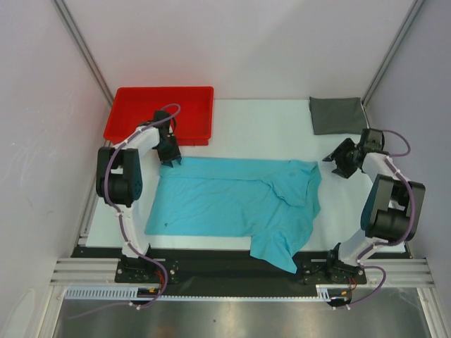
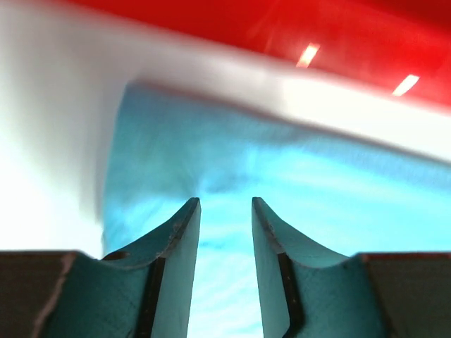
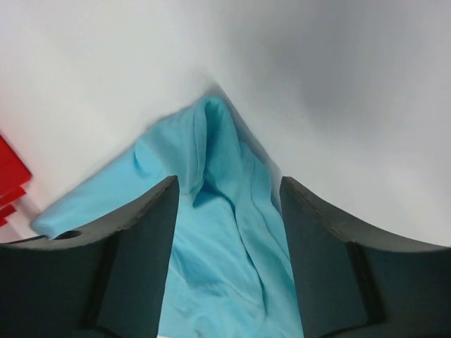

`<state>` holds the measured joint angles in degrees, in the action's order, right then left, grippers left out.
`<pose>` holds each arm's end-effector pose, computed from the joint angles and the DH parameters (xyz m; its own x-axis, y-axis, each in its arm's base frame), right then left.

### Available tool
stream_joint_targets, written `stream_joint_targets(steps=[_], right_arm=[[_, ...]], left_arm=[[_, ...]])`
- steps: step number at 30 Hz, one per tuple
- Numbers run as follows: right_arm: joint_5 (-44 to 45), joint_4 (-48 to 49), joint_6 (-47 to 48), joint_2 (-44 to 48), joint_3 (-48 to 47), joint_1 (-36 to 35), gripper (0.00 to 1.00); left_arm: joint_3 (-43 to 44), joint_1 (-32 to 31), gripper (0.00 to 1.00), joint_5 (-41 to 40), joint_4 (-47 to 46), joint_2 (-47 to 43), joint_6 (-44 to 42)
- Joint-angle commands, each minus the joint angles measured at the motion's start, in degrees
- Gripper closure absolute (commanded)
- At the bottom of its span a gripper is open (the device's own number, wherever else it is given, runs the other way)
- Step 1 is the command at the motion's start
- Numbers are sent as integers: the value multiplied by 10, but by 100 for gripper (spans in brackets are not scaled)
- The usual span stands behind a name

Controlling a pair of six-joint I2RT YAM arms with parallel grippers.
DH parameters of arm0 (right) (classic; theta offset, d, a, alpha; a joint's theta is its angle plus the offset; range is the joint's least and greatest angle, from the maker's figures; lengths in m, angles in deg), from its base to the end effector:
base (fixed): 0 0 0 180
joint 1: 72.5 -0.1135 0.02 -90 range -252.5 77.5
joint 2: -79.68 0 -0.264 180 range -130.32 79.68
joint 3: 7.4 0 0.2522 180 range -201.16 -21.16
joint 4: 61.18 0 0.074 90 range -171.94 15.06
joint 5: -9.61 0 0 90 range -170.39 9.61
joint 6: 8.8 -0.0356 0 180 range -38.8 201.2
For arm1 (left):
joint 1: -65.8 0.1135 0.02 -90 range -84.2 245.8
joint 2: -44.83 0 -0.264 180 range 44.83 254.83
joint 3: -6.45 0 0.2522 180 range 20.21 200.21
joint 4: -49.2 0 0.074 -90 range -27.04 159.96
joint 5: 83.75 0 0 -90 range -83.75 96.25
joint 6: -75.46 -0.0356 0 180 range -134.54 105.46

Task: Fold and stack the t-shirts
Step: Fold the tshirt

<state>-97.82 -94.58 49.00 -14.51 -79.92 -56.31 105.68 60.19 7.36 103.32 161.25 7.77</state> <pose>0.3252 -0.0833 0.1952 -0.6123 0.7072 -0.3536 0.5053 0.6940 0.5129 0.4115 -0.0411 0.1716 -0.9116 -0.2918 -0.2895 -0.2617 0.9551 -0.1386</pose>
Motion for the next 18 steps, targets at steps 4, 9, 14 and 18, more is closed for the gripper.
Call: stream_joint_targets(steps=[4,9,14,18], right_arm=[[34,-132,97,83,-37,-61,31],[-26,-130,92,107,-2,-127,26],[-52,-120,71,139,74,-160,32],[-75,-129,74,147,113,-186,39]], left_arm=[[-49,-10,59,2,-5,-122,5],[-103,-77,61,43,-40,-183,-16],[-120,-179,66,91,-75,-196,-16],[-148,-264,67,112,-127,-201,19]])
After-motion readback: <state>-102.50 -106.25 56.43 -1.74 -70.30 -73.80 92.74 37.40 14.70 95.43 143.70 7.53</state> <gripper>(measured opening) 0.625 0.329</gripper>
